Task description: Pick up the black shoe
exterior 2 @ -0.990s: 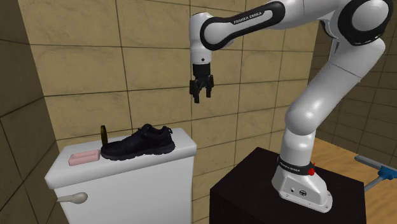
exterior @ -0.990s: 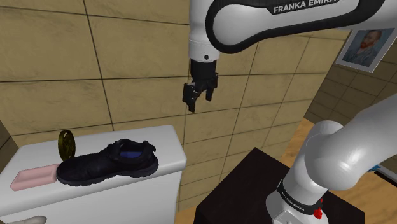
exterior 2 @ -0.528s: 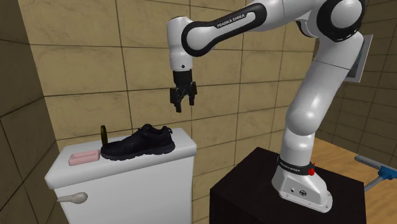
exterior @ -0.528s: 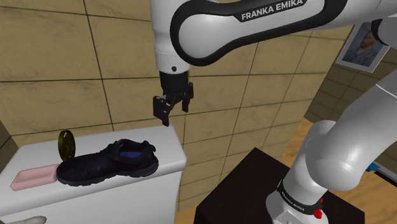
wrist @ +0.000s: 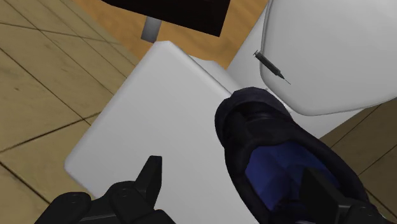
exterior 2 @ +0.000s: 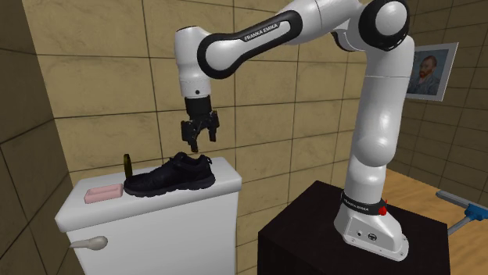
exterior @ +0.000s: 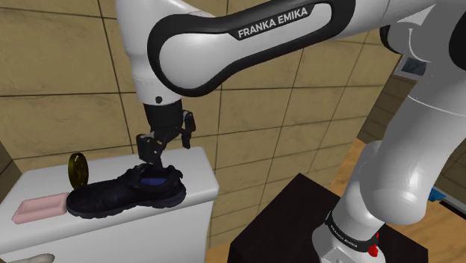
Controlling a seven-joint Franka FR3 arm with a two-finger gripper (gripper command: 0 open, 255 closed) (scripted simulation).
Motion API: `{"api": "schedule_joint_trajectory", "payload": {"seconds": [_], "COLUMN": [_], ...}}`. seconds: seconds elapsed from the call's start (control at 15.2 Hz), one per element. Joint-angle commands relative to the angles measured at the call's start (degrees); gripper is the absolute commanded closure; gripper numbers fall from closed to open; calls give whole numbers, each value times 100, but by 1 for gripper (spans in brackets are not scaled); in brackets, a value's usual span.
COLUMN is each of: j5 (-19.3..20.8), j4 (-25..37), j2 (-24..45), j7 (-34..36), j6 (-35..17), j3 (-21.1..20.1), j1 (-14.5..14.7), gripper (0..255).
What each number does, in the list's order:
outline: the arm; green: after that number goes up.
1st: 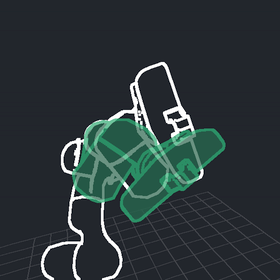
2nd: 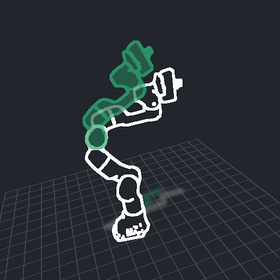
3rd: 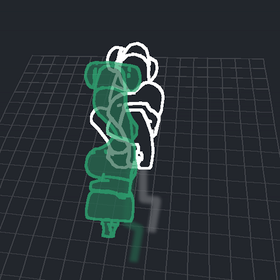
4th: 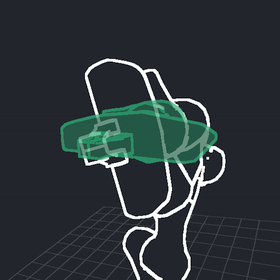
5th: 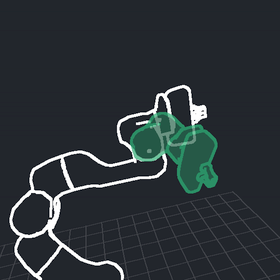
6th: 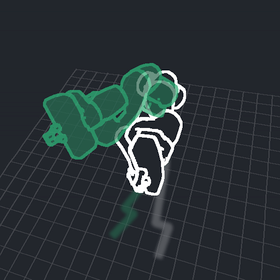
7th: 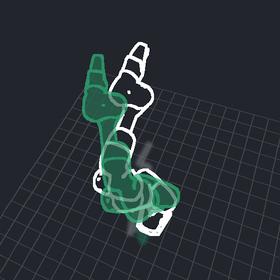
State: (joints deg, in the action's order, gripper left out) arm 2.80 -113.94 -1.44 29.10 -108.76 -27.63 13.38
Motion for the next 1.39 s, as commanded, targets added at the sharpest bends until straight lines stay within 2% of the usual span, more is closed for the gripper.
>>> {"api": "schedule_joint_trajectory", "payload": {"seconds": [0.0,0.4,0.53,0.59,1.19,1.32], "j5": [75,172,172,168,172,138], "j4": [70,-269,-270,-270,-269,-172], "j2": [183,349,349,343,349,293], "j7": [76,164,164,163,164,135], "j6": [-81,-563,-563,-558,-563,-417], "j3": [-37,-42,-41,-42,-41,-40], "j1": [30,42,42,42,43,39], "gripper": [0,0,0,255,255,255]}}
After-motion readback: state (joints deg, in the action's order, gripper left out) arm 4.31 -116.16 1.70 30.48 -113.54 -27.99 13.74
